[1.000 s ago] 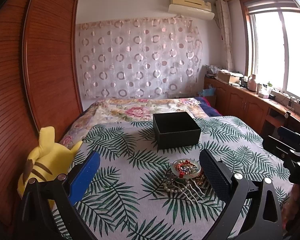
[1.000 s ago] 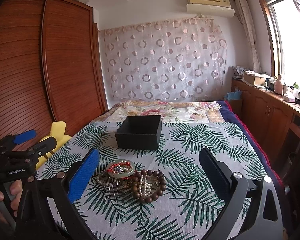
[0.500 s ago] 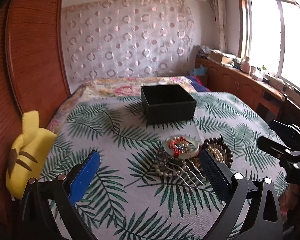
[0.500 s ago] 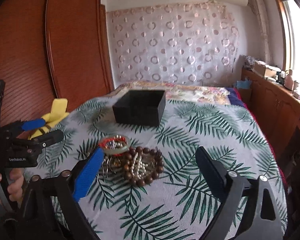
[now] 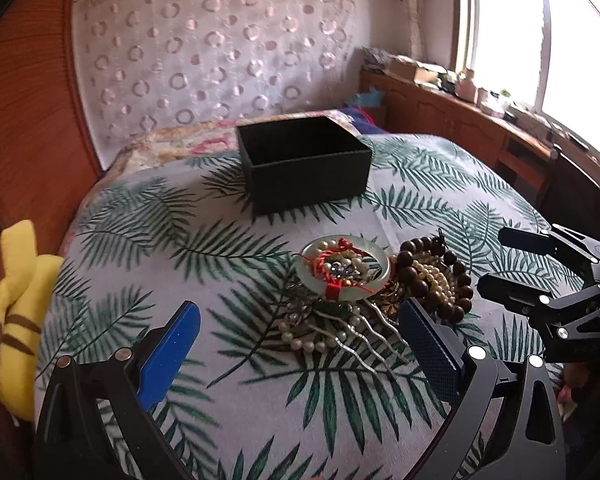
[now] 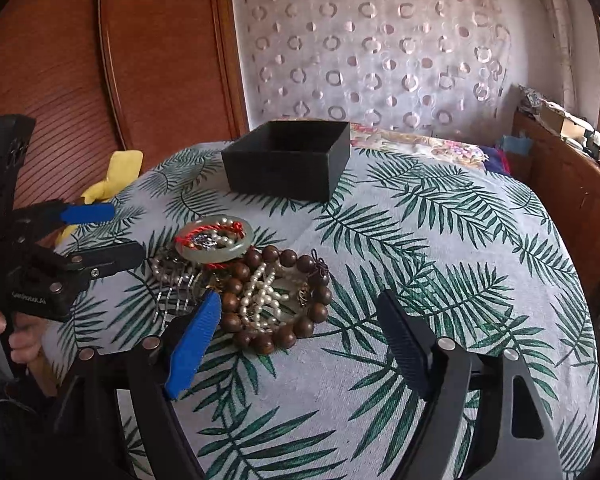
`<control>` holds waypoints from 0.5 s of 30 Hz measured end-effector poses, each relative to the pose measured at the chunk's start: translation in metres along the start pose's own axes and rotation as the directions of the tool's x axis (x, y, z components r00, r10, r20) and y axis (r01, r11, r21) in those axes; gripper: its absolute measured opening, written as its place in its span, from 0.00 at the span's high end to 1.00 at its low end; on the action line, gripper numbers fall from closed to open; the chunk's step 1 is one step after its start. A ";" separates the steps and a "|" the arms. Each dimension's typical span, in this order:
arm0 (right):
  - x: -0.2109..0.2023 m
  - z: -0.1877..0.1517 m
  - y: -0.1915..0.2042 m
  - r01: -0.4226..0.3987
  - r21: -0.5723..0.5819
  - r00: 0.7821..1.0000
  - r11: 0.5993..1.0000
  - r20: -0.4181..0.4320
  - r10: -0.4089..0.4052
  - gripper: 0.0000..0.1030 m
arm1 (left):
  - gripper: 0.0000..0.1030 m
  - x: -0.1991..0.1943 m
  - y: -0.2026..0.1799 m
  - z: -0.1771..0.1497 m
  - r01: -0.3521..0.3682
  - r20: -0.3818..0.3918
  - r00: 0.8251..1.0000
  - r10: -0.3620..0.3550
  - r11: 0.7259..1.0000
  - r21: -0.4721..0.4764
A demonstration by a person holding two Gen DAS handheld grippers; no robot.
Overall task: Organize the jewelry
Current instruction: 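Lower the left gripper onto the jade bangle in the jewelry pile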
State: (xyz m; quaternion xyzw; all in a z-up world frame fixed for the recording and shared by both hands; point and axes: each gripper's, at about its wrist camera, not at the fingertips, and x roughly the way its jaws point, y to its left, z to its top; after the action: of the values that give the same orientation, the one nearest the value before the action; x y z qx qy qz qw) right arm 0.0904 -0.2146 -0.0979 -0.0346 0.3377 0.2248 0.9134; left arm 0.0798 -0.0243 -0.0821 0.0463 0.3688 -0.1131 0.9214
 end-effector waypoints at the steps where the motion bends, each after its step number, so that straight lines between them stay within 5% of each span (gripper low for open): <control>1: 0.001 -0.001 -0.001 -0.003 -0.001 1.000 1.000 -0.003 0.003 0.20 | 0.07 0.005 0.000 0.003 0.008 -0.010 1.000 -0.008 1.000 0.007; 7: 0.003 -0.005 -0.008 -0.023 0.021 1.000 1.000 0.000 0.023 0.20 | 0.11 0.033 -0.006 0.014 0.100 -0.081 0.992 -0.097 0.995 0.031; 10: 0.002 -0.006 -0.011 -0.031 0.034 0.999 0.999 0.009 0.031 0.20 | 0.20 0.047 -0.009 0.019 0.121 -0.116 0.987 -0.115 0.992 0.045; 15: 0.001 -0.006 -0.011 -0.031 0.034 0.999 0.999 0.013 0.031 0.20 | 0.22 0.062 -0.016 0.026 0.138 -0.152 0.980 -0.126 0.988 0.072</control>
State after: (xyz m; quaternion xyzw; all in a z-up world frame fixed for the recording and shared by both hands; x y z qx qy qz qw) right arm 0.0923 -0.2253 -0.1047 -0.0124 0.3361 0.2335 0.9124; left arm 0.1371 -0.0546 -0.1055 0.0678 0.4332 -0.1855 0.8794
